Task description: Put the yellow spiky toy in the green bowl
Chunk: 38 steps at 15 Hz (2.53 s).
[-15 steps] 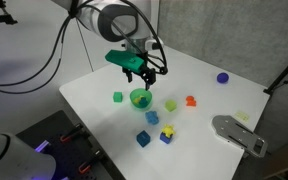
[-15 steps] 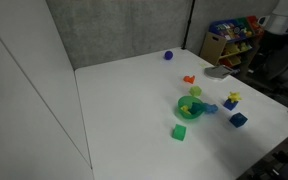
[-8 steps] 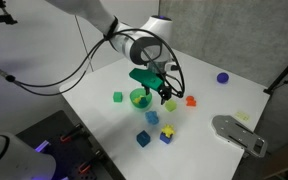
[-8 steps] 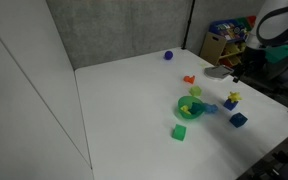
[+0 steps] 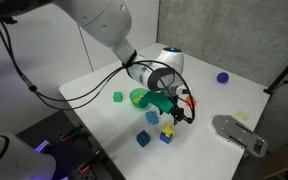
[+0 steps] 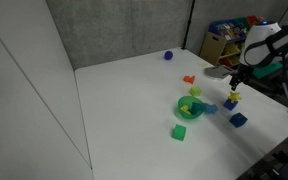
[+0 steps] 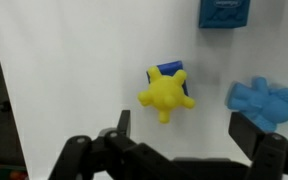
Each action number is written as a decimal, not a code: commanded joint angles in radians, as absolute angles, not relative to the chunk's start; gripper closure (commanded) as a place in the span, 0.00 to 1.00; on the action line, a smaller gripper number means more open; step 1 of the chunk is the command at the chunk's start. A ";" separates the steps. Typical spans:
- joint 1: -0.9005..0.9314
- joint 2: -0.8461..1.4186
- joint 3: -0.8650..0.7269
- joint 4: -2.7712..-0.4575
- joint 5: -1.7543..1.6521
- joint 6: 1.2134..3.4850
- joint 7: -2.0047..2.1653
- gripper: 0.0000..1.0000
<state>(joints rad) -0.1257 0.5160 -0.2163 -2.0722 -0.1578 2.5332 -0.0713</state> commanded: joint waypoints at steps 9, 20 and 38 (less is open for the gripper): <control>-0.156 0.668 -0.222 -2.039 -0.208 2.630 -0.052 0.00; -0.133 0.662 -0.229 -2.077 -0.231 2.771 -0.057 0.63; 0.096 0.325 -0.162 -2.271 -0.290 2.783 -0.008 0.98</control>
